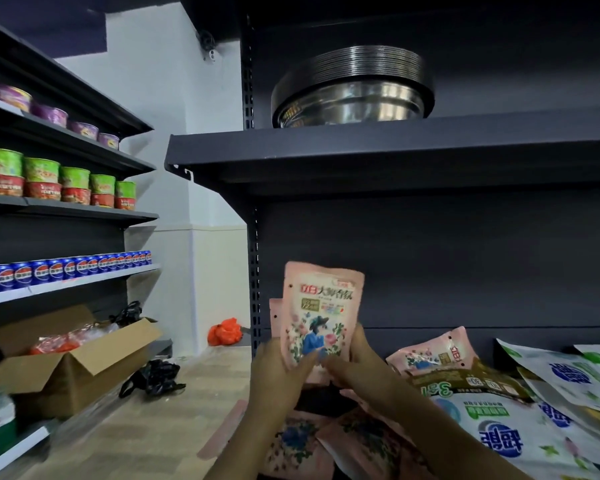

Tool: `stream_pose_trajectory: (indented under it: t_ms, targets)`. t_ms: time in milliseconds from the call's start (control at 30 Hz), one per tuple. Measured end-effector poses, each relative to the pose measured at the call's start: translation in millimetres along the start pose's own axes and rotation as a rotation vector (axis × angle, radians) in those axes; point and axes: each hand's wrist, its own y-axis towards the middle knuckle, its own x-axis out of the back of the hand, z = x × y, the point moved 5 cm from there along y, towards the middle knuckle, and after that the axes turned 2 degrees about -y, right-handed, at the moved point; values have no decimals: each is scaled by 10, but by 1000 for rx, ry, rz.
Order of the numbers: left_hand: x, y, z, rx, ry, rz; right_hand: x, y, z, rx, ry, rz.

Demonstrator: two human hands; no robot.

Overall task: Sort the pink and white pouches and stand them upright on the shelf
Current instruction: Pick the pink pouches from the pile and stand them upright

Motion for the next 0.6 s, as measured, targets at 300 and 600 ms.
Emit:
stream_pose_trajectory:
  t_ms: [300,600]
  targets:
    - [-86,-8,390,220,61,94,-146,211,-266,-102,-503,-37]
    - [-106,13,508,260,173,-21,-242,384,-514,-207,-653,-81]
